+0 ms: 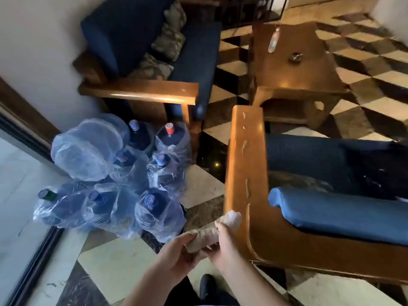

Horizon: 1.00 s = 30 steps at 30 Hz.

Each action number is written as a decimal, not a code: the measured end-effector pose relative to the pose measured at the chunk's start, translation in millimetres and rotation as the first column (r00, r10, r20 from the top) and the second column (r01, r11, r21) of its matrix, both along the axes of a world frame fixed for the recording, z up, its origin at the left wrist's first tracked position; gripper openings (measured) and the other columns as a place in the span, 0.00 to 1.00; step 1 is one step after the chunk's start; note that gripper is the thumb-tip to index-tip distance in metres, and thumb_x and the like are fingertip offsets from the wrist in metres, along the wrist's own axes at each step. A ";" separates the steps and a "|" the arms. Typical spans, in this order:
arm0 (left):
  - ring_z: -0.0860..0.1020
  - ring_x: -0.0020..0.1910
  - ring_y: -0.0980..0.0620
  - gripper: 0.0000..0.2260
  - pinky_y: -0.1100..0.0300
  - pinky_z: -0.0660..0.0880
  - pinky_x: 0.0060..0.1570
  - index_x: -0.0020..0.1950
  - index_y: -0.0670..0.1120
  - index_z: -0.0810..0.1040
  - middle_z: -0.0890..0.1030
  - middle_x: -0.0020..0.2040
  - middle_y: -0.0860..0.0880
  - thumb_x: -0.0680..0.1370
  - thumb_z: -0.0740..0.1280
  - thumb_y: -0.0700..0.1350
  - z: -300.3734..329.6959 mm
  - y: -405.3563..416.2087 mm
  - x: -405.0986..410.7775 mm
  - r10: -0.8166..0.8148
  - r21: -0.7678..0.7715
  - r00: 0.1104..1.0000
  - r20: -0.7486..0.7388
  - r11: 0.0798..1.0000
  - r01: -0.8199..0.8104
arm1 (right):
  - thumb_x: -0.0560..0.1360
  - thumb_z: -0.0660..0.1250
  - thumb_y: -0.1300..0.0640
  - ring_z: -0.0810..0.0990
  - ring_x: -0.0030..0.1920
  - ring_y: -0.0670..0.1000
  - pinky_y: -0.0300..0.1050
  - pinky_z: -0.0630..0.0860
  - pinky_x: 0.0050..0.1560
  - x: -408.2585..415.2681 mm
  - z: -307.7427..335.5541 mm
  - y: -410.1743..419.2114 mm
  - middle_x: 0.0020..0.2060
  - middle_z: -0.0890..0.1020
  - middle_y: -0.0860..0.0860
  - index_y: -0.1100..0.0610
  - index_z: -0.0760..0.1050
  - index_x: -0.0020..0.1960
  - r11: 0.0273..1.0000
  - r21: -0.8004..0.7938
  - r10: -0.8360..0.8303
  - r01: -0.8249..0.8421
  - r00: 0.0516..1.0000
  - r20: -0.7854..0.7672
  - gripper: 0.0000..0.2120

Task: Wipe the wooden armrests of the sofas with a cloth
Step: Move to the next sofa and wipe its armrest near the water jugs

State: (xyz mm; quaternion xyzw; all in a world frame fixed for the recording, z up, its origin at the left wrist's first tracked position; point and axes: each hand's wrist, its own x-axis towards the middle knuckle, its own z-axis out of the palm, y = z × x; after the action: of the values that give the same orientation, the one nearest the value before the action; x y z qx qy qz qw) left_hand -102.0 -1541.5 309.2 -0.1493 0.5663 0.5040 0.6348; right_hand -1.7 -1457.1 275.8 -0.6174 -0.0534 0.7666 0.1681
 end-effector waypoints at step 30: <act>0.74 0.28 0.47 0.08 0.59 0.72 0.30 0.38 0.40 0.81 0.79 0.33 0.42 0.73 0.68 0.44 -79.3 318.9 -79.1 -0.939 -0.216 0.261 0.226 0.213 0.953 | 0.83 0.61 0.61 0.80 0.54 0.58 0.58 0.79 0.61 -36.6 -27.7 193.5 0.54 0.80 0.59 0.57 0.71 0.68 0.837 0.089 -0.534 0.540 0.772 0.345 0.13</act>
State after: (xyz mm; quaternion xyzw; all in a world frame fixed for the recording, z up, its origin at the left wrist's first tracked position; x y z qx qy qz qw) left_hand -181.1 -1222.6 229.9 0.1169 0.5959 -0.0854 0.7899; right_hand -38.2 -1263.6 248.1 -0.7365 0.1012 0.5620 0.3625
